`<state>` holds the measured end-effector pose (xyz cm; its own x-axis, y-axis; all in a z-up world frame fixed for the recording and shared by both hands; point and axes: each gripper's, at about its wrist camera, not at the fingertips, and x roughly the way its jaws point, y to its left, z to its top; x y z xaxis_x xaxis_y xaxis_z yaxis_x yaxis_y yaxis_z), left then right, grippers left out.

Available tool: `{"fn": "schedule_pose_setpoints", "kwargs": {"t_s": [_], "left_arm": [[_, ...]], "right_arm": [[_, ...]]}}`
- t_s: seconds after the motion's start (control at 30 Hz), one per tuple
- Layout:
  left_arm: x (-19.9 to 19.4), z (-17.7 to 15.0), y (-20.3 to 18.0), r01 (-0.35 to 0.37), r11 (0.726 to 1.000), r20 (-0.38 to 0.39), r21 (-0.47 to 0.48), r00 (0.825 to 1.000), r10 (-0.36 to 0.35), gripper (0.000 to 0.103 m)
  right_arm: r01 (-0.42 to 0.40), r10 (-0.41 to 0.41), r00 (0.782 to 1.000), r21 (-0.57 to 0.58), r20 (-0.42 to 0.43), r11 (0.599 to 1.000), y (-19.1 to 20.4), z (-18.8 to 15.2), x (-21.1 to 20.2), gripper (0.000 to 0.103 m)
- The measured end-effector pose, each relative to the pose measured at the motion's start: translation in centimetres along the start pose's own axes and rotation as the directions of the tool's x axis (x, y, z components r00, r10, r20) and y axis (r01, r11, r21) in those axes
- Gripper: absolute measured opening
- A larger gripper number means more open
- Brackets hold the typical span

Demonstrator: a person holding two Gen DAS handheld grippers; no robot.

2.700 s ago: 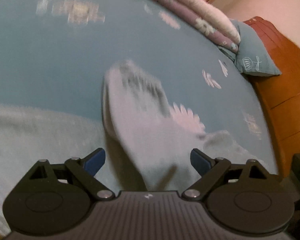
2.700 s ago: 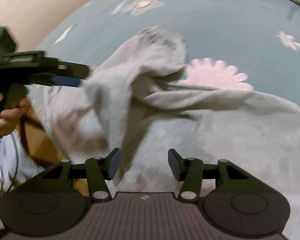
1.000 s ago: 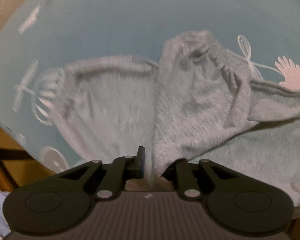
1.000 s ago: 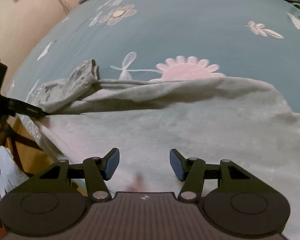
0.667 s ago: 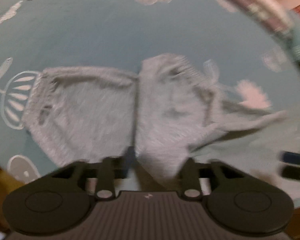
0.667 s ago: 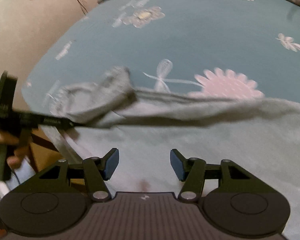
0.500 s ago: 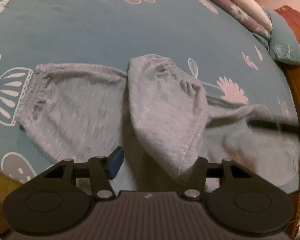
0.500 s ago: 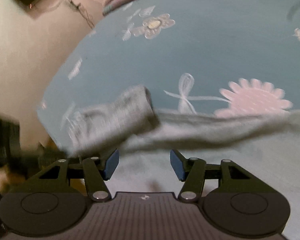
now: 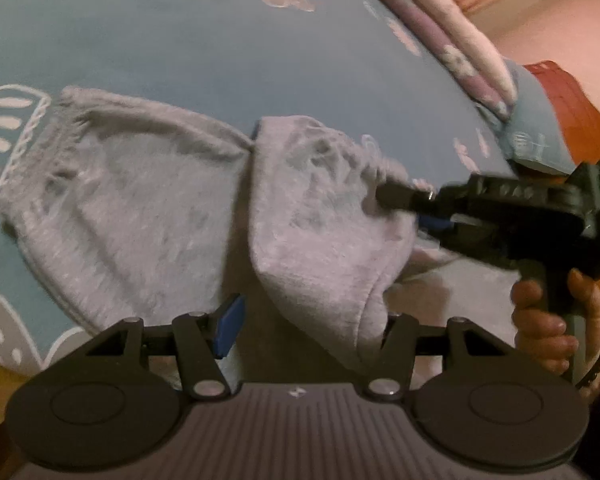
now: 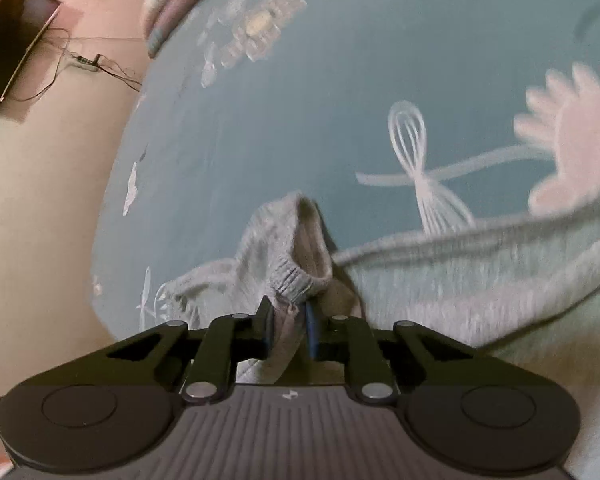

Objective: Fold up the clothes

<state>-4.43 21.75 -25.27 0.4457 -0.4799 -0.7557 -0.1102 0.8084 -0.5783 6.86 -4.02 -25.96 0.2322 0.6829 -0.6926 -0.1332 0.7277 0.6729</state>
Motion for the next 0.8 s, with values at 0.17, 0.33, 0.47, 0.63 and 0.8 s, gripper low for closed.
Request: {"fn": "schedule_pose_setpoints", "kwargs": {"t_s": [0.17, 0.33, 0.47, 0.63, 0.8], "left_arm": [[-2.3, 1.1, 0.3, 0.145, 0.989, 0.022, 0.03, 0.989, -0.146, 0.059], [-8.2, 2.6, 4.0, 0.293, 0.956, 0.101, 0.0, 0.951, -0.292, 0.069], [-13.4, 3.5, 7.8, 0.19, 0.981, 0.185, -0.036, 0.966, -0.18, 0.069], [-16.4, 4.0, 12.0, 0.07, 0.991, 0.24, -0.116, 0.97, -0.04, 0.071], [-15.4, 4.9, 12.5, 0.036, 0.995, 0.201, -0.088, 0.979, -0.018, 0.071]], "right_arm": [[-0.14, 0.14, 0.99, -0.041, 0.001, 0.989, 4.6, 0.6, -0.5, 0.019], [-0.264, 0.258, 0.964, -0.129, -0.064, 0.956, 10.5, 0.3, 1.9, 0.019], [-0.288, 0.267, 0.954, -0.178, -0.134, 0.941, 14.0, -1.2, 5.4, 0.019], [-0.212, 0.159, 0.967, -0.284, -0.199, 0.935, 17.0, -4.6, 11.3, 0.023], [-0.153, 0.051, 0.96, -0.361, -0.276, 0.92, 18.0, -6.4, 13.2, 0.043]]}}
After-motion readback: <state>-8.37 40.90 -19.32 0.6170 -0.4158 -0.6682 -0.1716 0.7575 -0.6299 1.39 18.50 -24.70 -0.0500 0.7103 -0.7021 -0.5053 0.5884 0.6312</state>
